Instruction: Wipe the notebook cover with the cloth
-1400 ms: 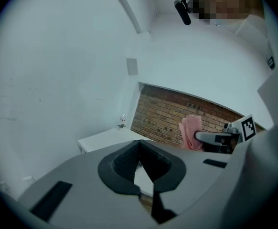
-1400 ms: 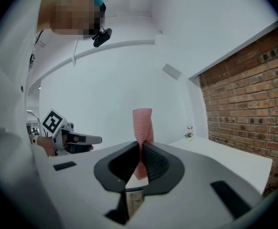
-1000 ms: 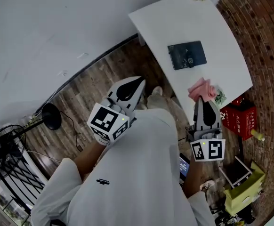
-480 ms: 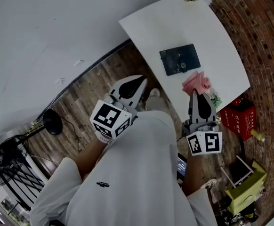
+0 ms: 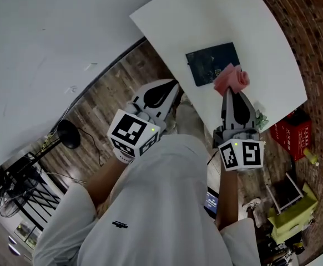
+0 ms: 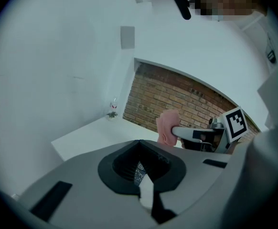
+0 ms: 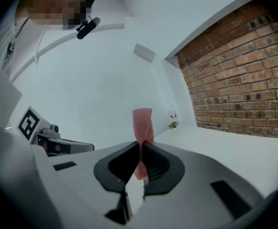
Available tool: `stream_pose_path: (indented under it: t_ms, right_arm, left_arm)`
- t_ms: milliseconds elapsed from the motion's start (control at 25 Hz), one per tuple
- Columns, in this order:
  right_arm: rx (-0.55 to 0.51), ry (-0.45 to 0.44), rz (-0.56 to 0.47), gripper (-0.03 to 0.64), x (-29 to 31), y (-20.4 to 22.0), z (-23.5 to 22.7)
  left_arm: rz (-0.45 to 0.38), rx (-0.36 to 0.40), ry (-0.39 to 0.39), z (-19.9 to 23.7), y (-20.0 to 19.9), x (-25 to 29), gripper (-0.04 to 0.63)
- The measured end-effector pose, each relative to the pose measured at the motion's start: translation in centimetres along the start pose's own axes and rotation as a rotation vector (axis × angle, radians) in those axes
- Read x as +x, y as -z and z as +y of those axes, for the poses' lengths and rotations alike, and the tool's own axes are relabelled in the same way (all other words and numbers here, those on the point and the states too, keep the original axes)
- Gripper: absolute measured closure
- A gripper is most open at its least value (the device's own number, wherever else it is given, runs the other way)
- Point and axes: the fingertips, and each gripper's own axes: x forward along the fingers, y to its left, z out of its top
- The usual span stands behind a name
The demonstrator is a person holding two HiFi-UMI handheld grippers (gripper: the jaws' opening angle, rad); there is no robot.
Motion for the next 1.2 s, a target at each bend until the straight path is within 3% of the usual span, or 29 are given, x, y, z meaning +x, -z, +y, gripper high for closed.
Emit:
stream_pose_path:
  t_ms: [800, 1200]
  right_arm:
    - [0.217, 0.067, 0.123, 0.588, 10.7, 6.8, -11.0]
    - [0.35, 0.097, 0.235, 0.588, 14.8, 11.3, -13.9]
  left_arm:
    - [0.239, 0.007, 0.009, 4.4, 7.1, 14.8, 0.577]
    - [0.346, 0.017, 0.021, 5.8, 11.3, 19.0, 0.577]
